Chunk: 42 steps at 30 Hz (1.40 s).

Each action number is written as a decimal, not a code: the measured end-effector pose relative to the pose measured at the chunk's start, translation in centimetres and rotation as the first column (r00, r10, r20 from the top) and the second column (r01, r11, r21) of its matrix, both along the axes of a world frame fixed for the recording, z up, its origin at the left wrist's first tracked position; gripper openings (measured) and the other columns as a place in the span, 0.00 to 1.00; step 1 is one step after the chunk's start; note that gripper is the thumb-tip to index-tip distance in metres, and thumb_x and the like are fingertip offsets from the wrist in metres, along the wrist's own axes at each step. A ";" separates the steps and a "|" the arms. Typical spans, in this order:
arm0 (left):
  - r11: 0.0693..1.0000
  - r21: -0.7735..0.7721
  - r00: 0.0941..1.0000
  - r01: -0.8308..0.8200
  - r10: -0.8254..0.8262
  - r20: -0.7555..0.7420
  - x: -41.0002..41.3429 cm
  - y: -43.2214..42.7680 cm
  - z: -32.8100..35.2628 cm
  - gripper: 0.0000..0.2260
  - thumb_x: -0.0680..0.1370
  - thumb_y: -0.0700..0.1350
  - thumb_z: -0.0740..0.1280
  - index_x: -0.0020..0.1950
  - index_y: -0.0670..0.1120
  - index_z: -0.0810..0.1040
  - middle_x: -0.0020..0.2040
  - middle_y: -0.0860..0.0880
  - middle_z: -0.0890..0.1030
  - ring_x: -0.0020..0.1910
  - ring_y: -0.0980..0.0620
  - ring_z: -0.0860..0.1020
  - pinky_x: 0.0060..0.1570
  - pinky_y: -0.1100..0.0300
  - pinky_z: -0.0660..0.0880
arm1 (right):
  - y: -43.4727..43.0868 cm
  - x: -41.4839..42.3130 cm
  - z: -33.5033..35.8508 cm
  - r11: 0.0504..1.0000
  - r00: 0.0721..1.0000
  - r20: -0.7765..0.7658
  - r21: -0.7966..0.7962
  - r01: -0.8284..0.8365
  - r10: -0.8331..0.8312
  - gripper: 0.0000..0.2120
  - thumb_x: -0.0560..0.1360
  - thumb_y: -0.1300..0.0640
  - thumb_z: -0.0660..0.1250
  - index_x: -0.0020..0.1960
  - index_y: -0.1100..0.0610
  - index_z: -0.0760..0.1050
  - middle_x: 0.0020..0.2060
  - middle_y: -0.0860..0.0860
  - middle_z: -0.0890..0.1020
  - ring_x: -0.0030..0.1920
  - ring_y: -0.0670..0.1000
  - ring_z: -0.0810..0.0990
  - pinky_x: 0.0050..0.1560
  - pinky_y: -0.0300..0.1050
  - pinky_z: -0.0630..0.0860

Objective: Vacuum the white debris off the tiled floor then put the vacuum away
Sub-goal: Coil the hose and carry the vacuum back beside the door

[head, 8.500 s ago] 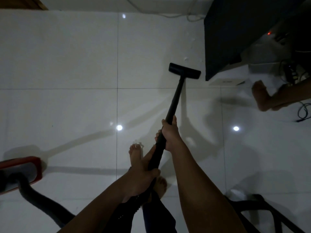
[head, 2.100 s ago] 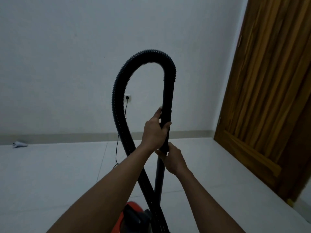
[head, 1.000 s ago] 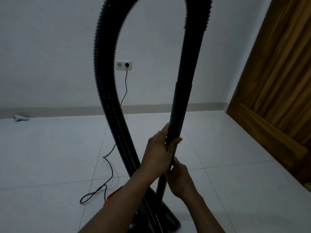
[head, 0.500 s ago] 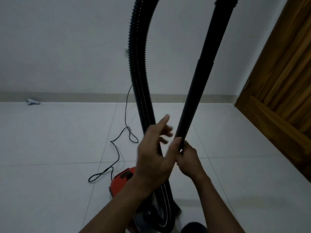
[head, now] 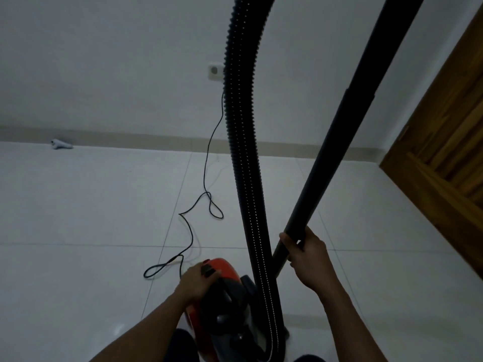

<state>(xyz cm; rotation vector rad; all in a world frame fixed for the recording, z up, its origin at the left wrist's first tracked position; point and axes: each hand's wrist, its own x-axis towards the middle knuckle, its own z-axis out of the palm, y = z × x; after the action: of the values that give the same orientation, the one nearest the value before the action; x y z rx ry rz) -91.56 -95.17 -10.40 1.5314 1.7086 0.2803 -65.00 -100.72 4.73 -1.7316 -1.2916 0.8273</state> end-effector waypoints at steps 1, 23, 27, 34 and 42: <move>0.999 -0.040 0.999 0.037 -0.037 0.006 0.0 0.8 -1.2 0.34 0.68 0.74 0.64 0.66 0.54 0.74 0.63 0.51 0.80 0.60 0.50 0.78 0.64 0.50 0.72 | 0.1 0.1 0.0 1.000 1.000 0.002 -0.001 0.005 -0.005 0.13 0.80 0.46 0.68 0.60 0.51 0.74 0.43 0.51 0.84 0.41 0.50 0.84 0.44 0.49 0.82; 0.974 -0.211 0.946 0.080 -0.141 -0.290 2.1 4.3 -1.4 0.40 0.65 0.74 0.54 0.74 0.60 0.63 0.67 0.40 0.73 0.68 0.37 0.67 0.63 0.43 0.68 | 1.1 1.2 -0.1 0.999 1.000 -0.014 0.036 0.018 -0.017 0.05 0.79 0.45 0.68 0.52 0.45 0.74 0.37 0.51 0.84 0.35 0.49 0.83 0.40 0.49 0.83; 0.982 -0.172 0.936 0.077 -0.130 -0.327 2.3 4.0 -1.1 0.36 0.70 0.71 0.53 0.75 0.57 0.63 0.69 0.38 0.72 0.71 0.36 0.63 0.65 0.42 0.66 | 1.2 1.3 0.1 0.999 1.000 0.000 0.031 0.024 -0.024 0.09 0.80 0.45 0.68 0.55 0.48 0.75 0.38 0.51 0.84 0.35 0.48 0.83 0.40 0.47 0.82; 0.977 -0.172 0.914 0.126 -0.182 -0.362 1.5 4.6 -2.4 0.35 0.71 0.71 0.47 0.68 0.52 0.72 0.67 0.40 0.75 0.66 0.34 0.68 0.64 0.42 0.67 | 0.9 1.1 0.1 1.000 1.000 -0.022 0.010 0.016 -0.015 0.09 0.80 0.45 0.67 0.56 0.48 0.74 0.40 0.52 0.84 0.36 0.51 0.83 0.40 0.46 0.82; 0.983 -0.144 0.909 0.113 -0.161 -0.385 2.6 3.7 -1.8 0.31 0.74 0.65 0.51 0.75 0.55 0.64 0.72 0.43 0.69 0.73 0.37 0.61 0.67 0.36 0.58 | 0.9 1.4 -0.1 0.999 0.999 -0.008 0.017 0.035 -0.035 0.10 0.80 0.43 0.67 0.55 0.49 0.75 0.40 0.51 0.84 0.36 0.50 0.83 0.43 0.51 0.83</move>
<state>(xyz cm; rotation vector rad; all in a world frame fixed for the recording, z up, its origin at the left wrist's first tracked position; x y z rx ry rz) -88.99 -91.52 -12.22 1.6907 1.8701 -0.2190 -63.55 -99.79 4.61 -1.7313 -1.2564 0.8005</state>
